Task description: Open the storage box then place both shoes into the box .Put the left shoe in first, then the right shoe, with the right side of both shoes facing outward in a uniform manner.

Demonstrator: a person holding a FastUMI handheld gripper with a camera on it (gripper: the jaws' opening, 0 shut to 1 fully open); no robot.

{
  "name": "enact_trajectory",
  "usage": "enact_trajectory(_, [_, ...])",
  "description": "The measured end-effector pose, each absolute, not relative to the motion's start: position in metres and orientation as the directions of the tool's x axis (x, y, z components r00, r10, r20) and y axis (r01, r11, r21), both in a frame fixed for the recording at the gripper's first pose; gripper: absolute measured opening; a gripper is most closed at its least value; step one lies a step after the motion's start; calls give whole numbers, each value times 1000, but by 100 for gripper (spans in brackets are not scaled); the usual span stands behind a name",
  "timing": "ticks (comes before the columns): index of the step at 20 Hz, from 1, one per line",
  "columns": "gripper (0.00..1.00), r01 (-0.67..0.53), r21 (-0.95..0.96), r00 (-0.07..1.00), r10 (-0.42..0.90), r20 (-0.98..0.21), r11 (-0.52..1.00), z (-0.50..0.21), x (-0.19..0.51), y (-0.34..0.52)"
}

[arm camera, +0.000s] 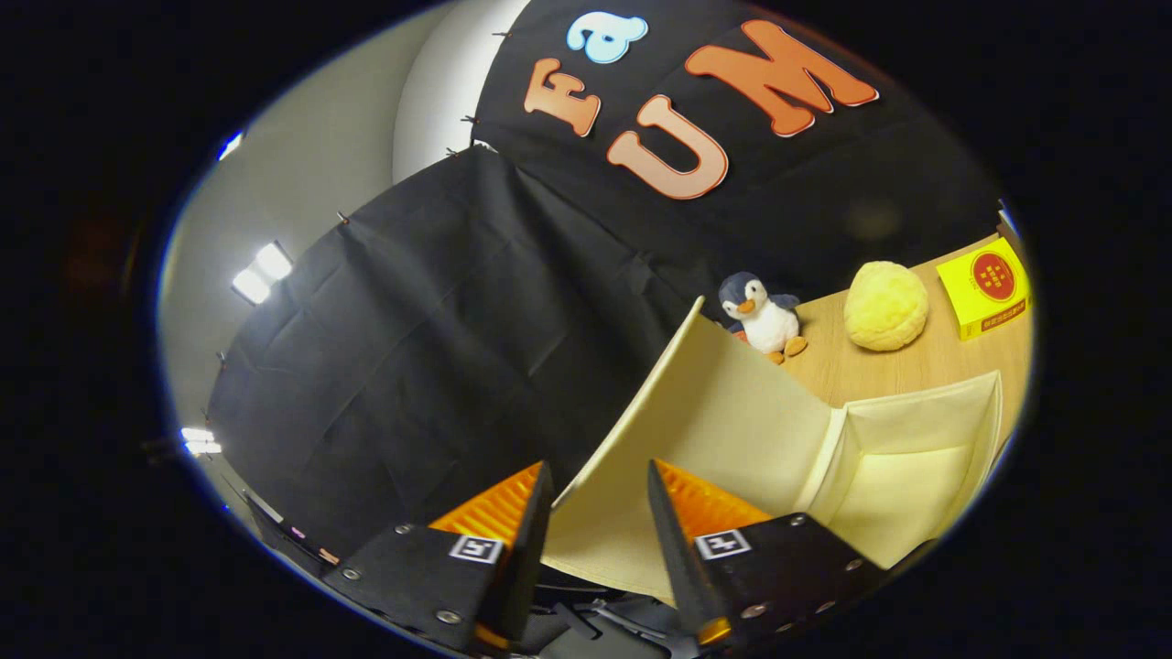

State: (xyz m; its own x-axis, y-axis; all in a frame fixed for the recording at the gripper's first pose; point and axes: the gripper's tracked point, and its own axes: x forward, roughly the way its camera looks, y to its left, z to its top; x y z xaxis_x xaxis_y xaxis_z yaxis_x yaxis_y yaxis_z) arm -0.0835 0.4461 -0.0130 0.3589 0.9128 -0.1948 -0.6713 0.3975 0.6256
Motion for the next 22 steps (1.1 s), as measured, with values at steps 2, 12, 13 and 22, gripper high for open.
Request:
enact_trajectory(2, [92, -661, 592, 423, 881, -213, 461, -17, -72, 440])
enact_trajectory(12, [98, -512, 396, 706, 636, -311, 762, -59, -12, 318])
enact_trajectory(13, [98, -490, 378, 722, 609, -329, 786, -67, -7, 302])
enact_trajectory(22, [99, -300, 231, 720, 379, -582, 925, -146, 10, 160])
